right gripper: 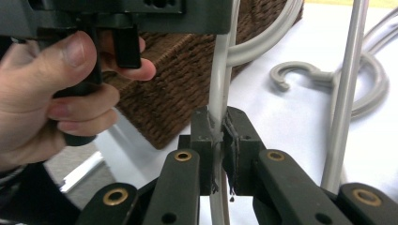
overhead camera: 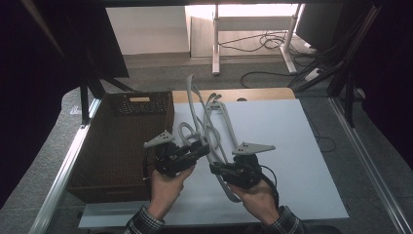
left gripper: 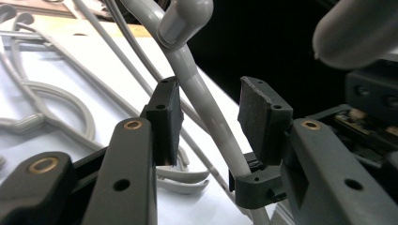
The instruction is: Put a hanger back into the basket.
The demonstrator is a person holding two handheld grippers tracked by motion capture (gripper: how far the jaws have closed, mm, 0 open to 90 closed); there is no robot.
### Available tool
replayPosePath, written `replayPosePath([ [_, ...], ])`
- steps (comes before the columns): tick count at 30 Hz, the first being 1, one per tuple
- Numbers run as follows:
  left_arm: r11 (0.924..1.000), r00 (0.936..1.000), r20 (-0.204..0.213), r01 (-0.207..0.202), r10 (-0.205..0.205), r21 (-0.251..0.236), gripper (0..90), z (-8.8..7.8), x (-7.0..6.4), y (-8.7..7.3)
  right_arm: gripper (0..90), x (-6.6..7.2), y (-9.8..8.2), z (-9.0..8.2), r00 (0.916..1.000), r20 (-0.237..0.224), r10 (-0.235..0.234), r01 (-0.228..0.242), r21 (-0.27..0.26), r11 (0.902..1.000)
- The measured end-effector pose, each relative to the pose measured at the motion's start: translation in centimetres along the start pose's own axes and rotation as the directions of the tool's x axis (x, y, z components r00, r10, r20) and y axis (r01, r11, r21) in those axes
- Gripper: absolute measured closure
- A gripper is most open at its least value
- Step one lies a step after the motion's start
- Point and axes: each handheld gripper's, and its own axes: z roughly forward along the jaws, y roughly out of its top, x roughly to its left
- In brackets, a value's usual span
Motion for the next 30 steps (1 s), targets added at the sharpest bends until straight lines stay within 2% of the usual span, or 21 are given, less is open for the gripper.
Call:
replayPosePath([
  [2,0.9999,0.9997,-0.024,0.002,-0.002,0.013,59.9,0.2,-0.1,0.0,82.7,0.5,-0.1,0.2,0.9988,0.04,-0.027,0.027,-0.004,0.9996],
  [3,0.9998,0.9992,-0.039,0.012,-0.011,0.016,62.5,0.3,-0.2,-0.1,82.7,0.9,-0.2,0.4,0.9959,0.073,-0.054,0.055,-0.01,0.9984],
  [4,0.9998,0.9992,-0.039,0.012,-0.011,0.016,65.7,0.3,-0.2,-0.1,82.7,0.9,-0.2,0.4,0.9959,0.073,-0.054,0.055,-0.01,0.9984],
  [5,0.9996,0.9985,-0.048,0.025,-0.024,0.013,67.8,0.4,-0.2,0.0,82.8,1.3,-0.2,0.5,0.9929,0.097,-0.069,0.07,-0.009,0.9975],
  [7,0.9991,0.9982,-0.046,0.039,-0.038,0.013,68.9,0.4,-0.1,0.0,82.8,1.4,-0.3,0.6,0.9915,0.106,-0.074,0.076,-0.012,0.997],
  [8,0.9986,0.9978,-0.043,0.05,-0.05,0.014,70.7,0.4,-0.1,0.0,82.7,1.5,-0.3,0.8,0.9886,0.126,-0.083,0.085,-0.013,0.9963],
  [9,0.9976,0.9971,-0.034,0.068,-0.067,0.012,71.4,0.4,0.0,0.1,82.7,1.6,-0.4,0.8,0.987,0.136,-0.085,0.088,-0.014,0.996],
  [12,0.9962,0.9962,-0.006,0.087,-0.087,0.003,74.5,0.6,0.2,0.2,82.4,1.8,-0.5,1.1,0.9846,0.153,-0.085,0.09,-0.022,0.9957],
  [17,0.9974,0.9974,0.001,0.072,-0.072,0.009,80.4,0.8,-0.1,0.6,81.1,1.7,-0.5,1.4,0.9872,0.145,-0.066,0.071,-0.024,0.9972],
  [19,0.9973,0.9968,0.033,0.073,-0.073,0.008,82.3,0.9,-0.1,0.8,82.0,1.5,-0.4,1.4,0.9892,0.137,-0.053,0.059,-0.035,0.9977],
  [23,0.9984,0.9977,0.038,0.056,-0.057,0.01,82.7,1.0,-0.3,1.1,81.3,1.3,-0.4,1.3,0.9922,0.119,-0.037,0.043,-0.053,0.9977],
  [24,0.9979,0.9963,0.057,0.064,-0.064,0.008,82.8,1.1,-0.2,1.4,80.4,1.2,-0.3,1.2,0.9932,0.111,-0.036,0.043,-0.062,0.9971],
  [30,0.9941,0.9889,0.107,0.098,-0.103,0.045,82.9,1.4,0.4,2.4,64.0,1.3,0.1,0.7,0.9976,0.057,-0.041,0.045,-0.076,0.9961],
])
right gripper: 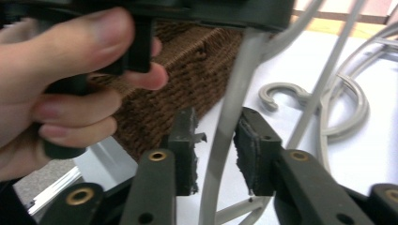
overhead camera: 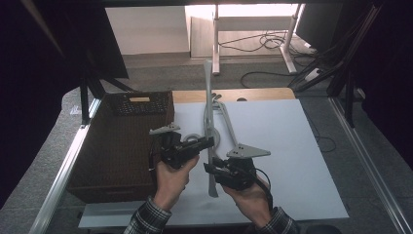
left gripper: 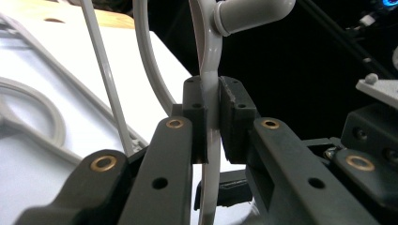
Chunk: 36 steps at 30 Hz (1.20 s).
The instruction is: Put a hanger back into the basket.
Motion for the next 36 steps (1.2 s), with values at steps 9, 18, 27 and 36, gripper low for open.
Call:
replayPosePath([
  [9,0.9977,0.9992,0.039,0.0,-0.003,0.067,83.1,-0.2,0.4,2.5,50.5,0.1,0.6,-1.3,0.9976,-0.056,-0.04,0.039,-0.003,0.9992],
  [18,0.981,0.9988,0.029,-0.043,0.038,0.189,83.1,-2.1,0.8,6.5,36.6,-1.2,1.2,-3.8,0.9958,-0.07,-0.059,0.057,-0.041,0.9976],
  [27,0.9592,0.9968,-0.001,-0.076,0.079,0.272,83.1,-5.6,1.2,9.7,32.2,-5.3,0.0,-4.9,1.0,-0.002,-0.005,0.005,-0.006,1.0],
  [36,0.9415,0.9919,-0.051,-0.094,0.117,0.324,83.1,-11.2,1.9,13.6,32.6,-8.8,-1.7,-5.1,0.9955,0.036,0.088,-0.089,0.04,0.9952],
])
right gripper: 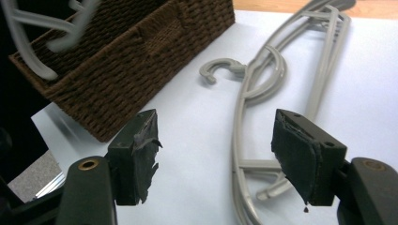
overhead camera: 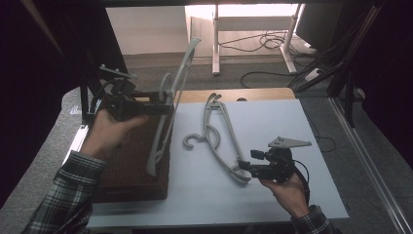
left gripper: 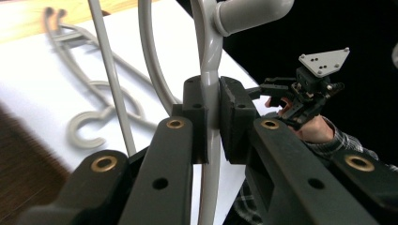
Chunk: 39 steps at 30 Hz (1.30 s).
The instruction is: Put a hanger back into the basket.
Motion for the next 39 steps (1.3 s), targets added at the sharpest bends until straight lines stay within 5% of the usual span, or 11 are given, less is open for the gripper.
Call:
replayPosePath([
  [6,0.9998,0.999,-0.045,0.008,-0.007,0.019,83.1,-2.6,0.5,0.2,32.8,-0.3,-0.1,0.3,1.0,0.002,0.0,0.0,0.013,0.9999],
  [8,0.9986,0.9957,-0.093,0.005,0.0,0.052,83.1,-4.0,1.1,0.0,33.0,-0.2,-0.1,0.4,1.0,0.003,-0.006,0.006,0.029,0.9996],
  [13,0.9956,0.9883,-0.153,0.008,0.006,0.093,83.1,-5.0,2.2,-0.7,33.5,-0.1,-0.2,0.7,1.0,0.004,-0.008,0.008,0.047,0.9989],
  [18,0.9894,0.9806,-0.196,0.027,0.002,0.143,83.1,-5.2,4.6,-2.3,33.7,-0.2,-0.2,0.8,0.9999,0.005,-0.015,0.014,0.047,0.9988],
  [29,0.9725,0.9878,-0.156,0.035,0.001,0.23,83.1,-4.4,8.7,-5.0,34.2,-0.1,-0.4,1.2,0.9998,0.004,-0.018,0.018,0.068,0.9975],
  [39,0.9591,0.9878,-0.153,0.071,-0.03,0.274,83.0,-3.7,10.5,-6.2,34.3,-0.2,-0.4,1.3,0.9999,0.004,-0.016,0.015,0.075,0.9971],
])
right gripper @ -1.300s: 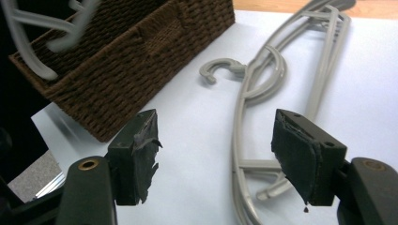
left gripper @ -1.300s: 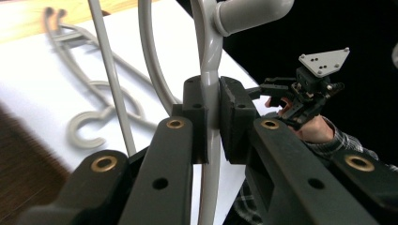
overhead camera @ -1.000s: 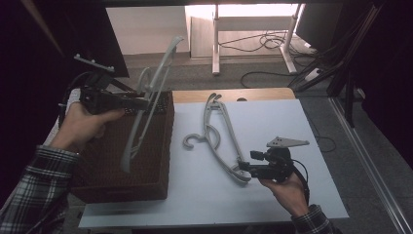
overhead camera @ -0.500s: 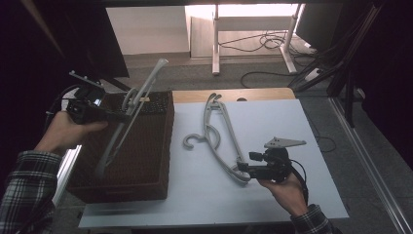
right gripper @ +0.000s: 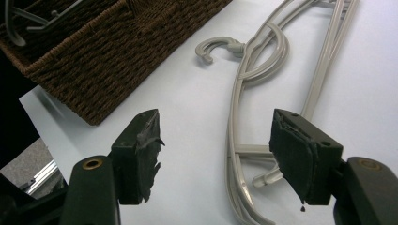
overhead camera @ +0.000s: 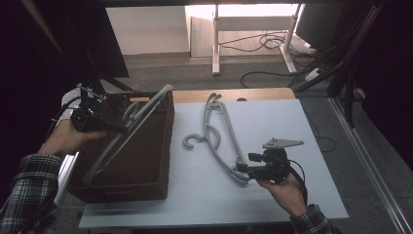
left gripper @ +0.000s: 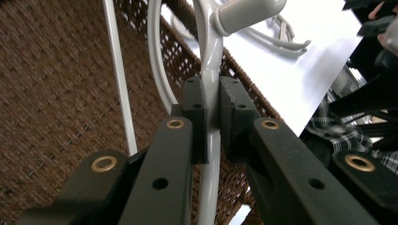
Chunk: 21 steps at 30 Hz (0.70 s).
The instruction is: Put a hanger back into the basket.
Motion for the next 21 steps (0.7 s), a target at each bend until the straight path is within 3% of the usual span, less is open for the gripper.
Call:
replayPosePath([
  [8,0.9991,0.9993,-0.01,0.037,-0.037,-0.022,83.1,0.0,1.3,-1.1,34.3,0.1,0.0,0.1,1.0,-0.001,-0.003,0.003,0.003,1.0],
  [16,0.9957,0.9964,0.016,0.083,-0.083,-0.041,82.5,0.5,2.8,-2.2,34.3,0.1,0.0,0.2,1.0,-0.001,-0.003,0.003,0.008,1.0],
  [17,0.9947,0.9959,0.001,0.091,-0.091,-0.049,81.0,0.6,3.1,-2.3,34.3,0.2,0.0,0.2,1.0,0.0,-0.004,0.004,0.008,1.0],
  [19,0.9906,0.9909,-0.092,0.088,-0.098,-0.104,66.9,0.6,3.4,-2.5,34.4,0.2,0.0,0.1,1.0,0.0,-0.005,0.005,0.007,1.0],
  [21,0.9837,0.9879,-0.111,0.09,-0.108,-0.156,62.8,0.3,3.8,-2.8,34.3,0.1,0.0,0.1,1.0,0.001,-0.007,0.007,0.004,1.0],
])
